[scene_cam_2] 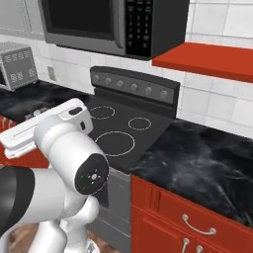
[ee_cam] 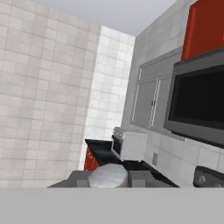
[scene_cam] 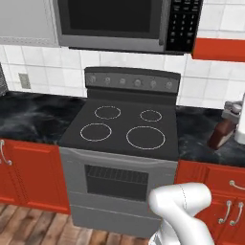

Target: Collect the paprika, ketchup, and shaker from the cabinet and place them next to the stove.

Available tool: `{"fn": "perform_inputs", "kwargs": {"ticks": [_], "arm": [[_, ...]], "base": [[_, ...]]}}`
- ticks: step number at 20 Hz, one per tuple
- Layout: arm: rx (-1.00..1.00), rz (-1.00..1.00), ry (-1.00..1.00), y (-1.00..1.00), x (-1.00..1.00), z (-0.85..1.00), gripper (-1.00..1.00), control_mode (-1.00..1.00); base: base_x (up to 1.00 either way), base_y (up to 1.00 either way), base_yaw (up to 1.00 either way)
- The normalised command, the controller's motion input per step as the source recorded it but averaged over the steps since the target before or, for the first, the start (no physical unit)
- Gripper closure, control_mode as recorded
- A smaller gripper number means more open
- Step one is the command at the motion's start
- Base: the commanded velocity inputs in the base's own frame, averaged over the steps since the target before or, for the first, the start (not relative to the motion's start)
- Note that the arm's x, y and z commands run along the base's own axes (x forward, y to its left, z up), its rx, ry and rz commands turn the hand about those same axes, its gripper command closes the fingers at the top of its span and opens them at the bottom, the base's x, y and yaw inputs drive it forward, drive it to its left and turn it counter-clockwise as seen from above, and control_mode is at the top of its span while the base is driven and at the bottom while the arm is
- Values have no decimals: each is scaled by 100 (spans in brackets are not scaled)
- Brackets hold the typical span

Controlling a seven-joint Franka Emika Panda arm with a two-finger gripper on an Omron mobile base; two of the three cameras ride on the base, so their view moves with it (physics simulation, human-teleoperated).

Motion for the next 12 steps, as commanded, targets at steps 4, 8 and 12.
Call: {"fn": "perform_inputs", "kwargs": {"ticks": [4,8,12], "arm": [[0,0,0,0,0,0,100,100],[0,0,0,0,0,0,100,100],[0,0,0,0,0,0,100,100]], "base": [[95,88,0],[61,87,-4],[19,99,-19]]}}
